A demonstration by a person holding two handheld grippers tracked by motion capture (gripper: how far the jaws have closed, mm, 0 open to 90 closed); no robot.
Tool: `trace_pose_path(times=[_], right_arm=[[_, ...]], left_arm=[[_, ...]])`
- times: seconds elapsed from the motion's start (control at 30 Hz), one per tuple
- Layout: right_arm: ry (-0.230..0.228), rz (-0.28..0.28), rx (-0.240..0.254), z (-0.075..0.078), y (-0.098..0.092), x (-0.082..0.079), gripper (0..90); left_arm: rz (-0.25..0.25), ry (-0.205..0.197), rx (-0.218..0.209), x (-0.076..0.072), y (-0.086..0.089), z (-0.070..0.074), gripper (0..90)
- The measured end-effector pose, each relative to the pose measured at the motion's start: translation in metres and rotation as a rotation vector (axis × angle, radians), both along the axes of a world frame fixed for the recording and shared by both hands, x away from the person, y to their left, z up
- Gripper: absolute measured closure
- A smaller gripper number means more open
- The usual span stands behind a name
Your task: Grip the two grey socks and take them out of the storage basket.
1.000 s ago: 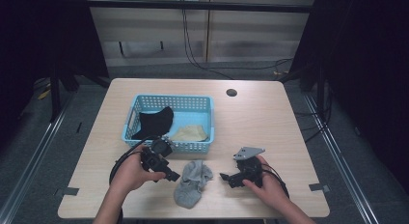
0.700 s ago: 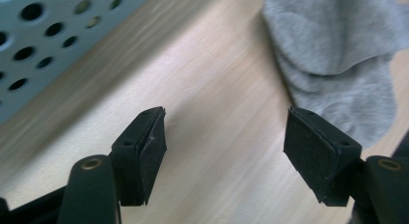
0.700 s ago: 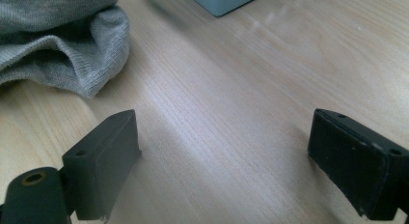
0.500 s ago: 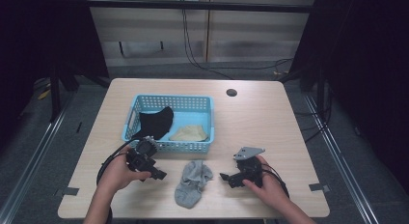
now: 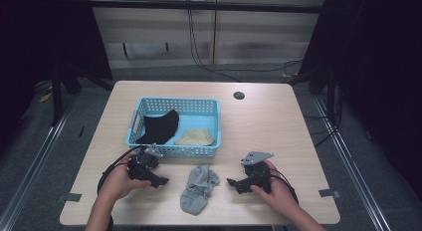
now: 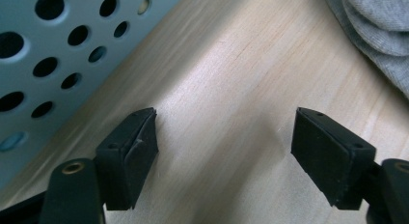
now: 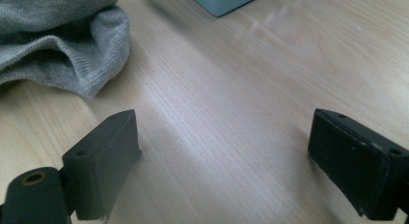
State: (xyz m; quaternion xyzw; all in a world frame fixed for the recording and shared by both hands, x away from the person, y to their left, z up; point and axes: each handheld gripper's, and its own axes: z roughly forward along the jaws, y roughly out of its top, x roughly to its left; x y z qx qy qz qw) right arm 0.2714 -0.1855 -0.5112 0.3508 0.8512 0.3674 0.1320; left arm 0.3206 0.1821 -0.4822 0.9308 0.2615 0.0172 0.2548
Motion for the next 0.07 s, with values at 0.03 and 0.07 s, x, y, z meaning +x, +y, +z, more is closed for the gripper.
trace_pose_path(times=[0.03,0.07], right_arm=[[0.0,0.0,0.0,0.0,0.0,0.0,10.3],[0.0,0.0,0.0,0.0,0.0,0.0,10.3]], left_arm=[[-0.009,-0.005,-0.001,0.0002,-0.0003,-0.0003,22.7],[-0.009,-0.006,0.008,0.0,-0.001,0.0,22.6]])
